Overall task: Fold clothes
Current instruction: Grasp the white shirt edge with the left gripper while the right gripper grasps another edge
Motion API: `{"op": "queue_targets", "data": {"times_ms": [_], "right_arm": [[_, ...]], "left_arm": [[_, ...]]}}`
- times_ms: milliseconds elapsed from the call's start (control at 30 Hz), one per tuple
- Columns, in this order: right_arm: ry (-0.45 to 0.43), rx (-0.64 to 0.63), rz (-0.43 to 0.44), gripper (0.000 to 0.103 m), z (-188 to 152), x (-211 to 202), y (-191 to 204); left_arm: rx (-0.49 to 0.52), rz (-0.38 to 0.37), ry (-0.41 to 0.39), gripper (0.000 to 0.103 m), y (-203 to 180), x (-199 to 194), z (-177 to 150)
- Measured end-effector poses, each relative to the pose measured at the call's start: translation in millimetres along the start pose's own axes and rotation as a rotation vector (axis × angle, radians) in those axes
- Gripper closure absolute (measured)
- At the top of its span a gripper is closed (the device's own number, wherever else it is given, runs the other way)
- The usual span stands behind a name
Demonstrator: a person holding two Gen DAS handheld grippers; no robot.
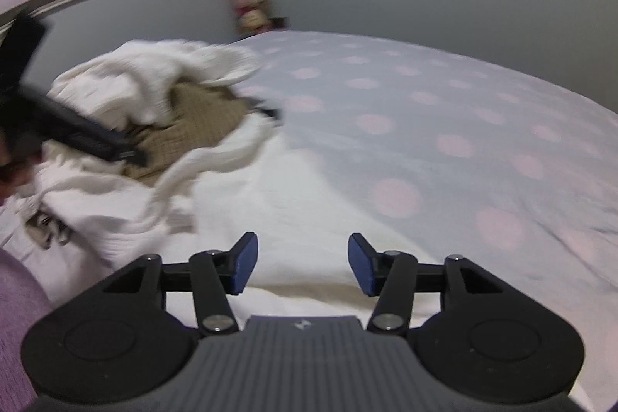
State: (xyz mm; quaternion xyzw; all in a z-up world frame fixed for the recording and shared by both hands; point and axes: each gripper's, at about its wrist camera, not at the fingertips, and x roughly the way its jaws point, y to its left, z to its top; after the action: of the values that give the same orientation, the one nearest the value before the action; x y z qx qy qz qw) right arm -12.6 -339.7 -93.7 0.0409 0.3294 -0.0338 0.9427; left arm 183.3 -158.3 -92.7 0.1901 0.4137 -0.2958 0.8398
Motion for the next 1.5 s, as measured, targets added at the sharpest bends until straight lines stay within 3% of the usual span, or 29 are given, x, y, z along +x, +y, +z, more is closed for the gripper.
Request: {"op": "queue_targets", "data": {"times_ms": [267,400,433,467,567,633,667,767,967,1100,1500], "right_arm": [[0.102,-0.100,0.116,0.042,7.2,82.3,59.0],[0.158,-0.148,0.098,0.042,-0.8,109.2,73.6],[0.164,-0.155,0.091,0.042,-2.9,112.3,74.7],[0.171,-0.163,0.083,0.047,-4.9,115.3,75.7],[0.160,-0.170,0.047,0.086,-5.7,114.4,69.5],[0.137,-0.150,0.023,0.091,-0.7,109.3,59.4],[0.123,-0.141,0.009,0.099,2.0,106.2,54.3],[0.068,-0.123,-0.058,0.101,10.1,85.4,33.3],[-0.038,-0.067,-0.276,0.101,26.5,25.1,-33.5],[-0.105,-0.067,-0.416,0.101,40.2,-21.6,-78.0],[-0.375,-0.199,-0.656,0.102,89.6,-183.9,-135.1]], "left_arm": [[-0.036,-0.037,0.044,0.055,4.4,55.4,13.2],[-0.079,-0.055,0.057,0.056,7.9,77.0,16.0],[-0.086,-0.064,0.058,0.063,8.7,80.1,15.7],[-0.092,-0.074,0.060,0.074,9.5,82.4,15.8],[-0.119,-0.064,0.049,0.089,14.4,77.3,17.5],[-0.139,-0.047,0.039,0.096,18.2,71.1,18.9],[-0.150,-0.039,0.033,0.098,20.1,68.0,19.6],[-0.180,-0.014,0.017,0.100,25.8,58.7,21.8],[-0.249,0.059,-0.053,0.101,41.9,15.1,25.0],[-0.289,0.053,-0.111,0.101,44.7,-20.6,30.1],[-0.258,0.000,-0.484,0.102,2.5,-184.6,66.8]]}}
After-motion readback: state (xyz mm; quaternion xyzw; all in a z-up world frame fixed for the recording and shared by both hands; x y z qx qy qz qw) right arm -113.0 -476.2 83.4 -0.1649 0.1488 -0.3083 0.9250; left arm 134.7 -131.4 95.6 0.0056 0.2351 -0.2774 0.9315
